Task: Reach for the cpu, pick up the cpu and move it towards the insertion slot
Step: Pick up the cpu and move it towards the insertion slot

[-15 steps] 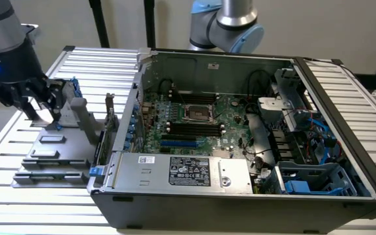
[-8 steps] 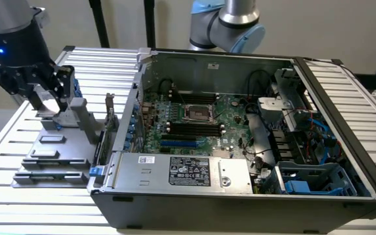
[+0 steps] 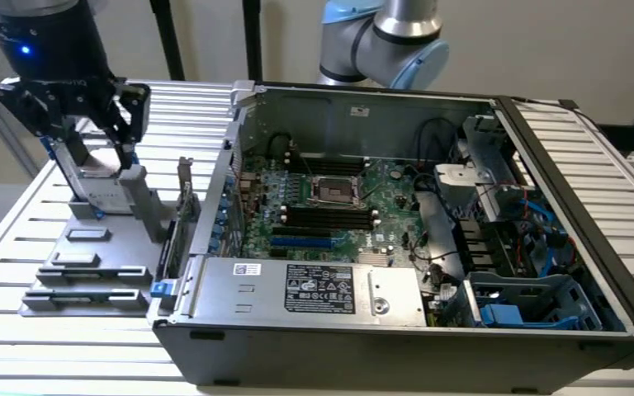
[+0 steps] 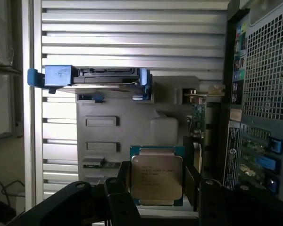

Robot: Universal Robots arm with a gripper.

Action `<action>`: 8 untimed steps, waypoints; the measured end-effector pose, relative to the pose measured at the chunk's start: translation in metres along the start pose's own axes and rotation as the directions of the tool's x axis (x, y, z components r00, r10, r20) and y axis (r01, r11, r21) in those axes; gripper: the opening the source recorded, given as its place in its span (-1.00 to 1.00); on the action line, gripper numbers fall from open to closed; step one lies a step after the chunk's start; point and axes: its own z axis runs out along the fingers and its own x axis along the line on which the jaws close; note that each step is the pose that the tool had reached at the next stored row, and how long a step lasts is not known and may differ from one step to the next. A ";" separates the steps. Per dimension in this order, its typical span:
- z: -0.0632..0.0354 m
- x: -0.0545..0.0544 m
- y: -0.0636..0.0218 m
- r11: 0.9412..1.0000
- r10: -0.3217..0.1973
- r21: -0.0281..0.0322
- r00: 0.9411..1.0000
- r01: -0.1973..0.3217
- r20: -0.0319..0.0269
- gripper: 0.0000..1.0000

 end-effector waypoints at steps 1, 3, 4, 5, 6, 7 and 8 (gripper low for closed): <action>-0.0036 -0.004 -0.0001 1.000 0.000 0.000 1.000 0.000 -0.001 0.09; -0.0102 -0.013 -0.0002 1.000 0.000 0.000 1.000 0.000 -0.002 0.09; -0.0132 -0.018 -0.0002 1.000 0.000 0.000 1.000 0.000 -0.003 0.09; -0.0157 -0.022 -0.0003 1.000 0.000 0.000 1.000 0.000 -0.004 0.09; -0.0176 -0.027 -0.0004 1.000 0.000 0.000 1.000 0.000 -0.004 0.09; -0.0194 -0.031 -0.0005 1.000 0.000 0.000 1.000 0.000 -0.005 0.09; -0.0207 -0.035 -0.0005 1.000 0.000 0.000 1.000 0.000 -0.005 0.09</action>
